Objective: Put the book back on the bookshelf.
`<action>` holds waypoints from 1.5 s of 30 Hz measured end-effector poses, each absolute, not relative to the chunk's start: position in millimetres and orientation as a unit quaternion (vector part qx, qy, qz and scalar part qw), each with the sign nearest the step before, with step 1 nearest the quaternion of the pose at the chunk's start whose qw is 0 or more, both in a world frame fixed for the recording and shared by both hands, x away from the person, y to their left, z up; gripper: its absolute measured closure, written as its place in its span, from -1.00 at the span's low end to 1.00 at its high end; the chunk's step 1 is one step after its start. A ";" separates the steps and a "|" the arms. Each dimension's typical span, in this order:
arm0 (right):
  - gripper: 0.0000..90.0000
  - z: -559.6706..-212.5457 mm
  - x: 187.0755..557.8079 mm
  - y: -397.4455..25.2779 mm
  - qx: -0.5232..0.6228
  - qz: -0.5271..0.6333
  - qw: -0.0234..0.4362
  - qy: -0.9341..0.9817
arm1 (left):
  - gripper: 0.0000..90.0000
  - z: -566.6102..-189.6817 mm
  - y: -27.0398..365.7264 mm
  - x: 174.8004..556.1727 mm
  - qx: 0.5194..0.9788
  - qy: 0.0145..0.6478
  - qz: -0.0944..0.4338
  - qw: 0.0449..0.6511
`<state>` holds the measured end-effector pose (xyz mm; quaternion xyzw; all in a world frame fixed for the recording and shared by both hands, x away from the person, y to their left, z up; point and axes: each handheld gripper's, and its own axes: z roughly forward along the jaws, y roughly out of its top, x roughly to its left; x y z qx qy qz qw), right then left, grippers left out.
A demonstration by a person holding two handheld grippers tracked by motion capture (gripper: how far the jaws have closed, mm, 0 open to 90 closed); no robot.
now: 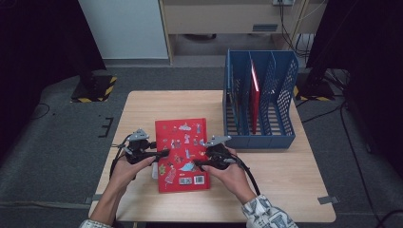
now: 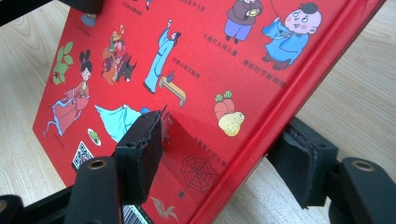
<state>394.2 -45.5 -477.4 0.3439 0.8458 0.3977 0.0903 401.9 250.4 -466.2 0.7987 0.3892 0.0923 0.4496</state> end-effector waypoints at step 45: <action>-0.19 -472.7 399.2 -41.2 0.335 0.416 0.082 0.842 | -0.26 -462.3 240.3 405.4 0.804 0.369 0.074 0.460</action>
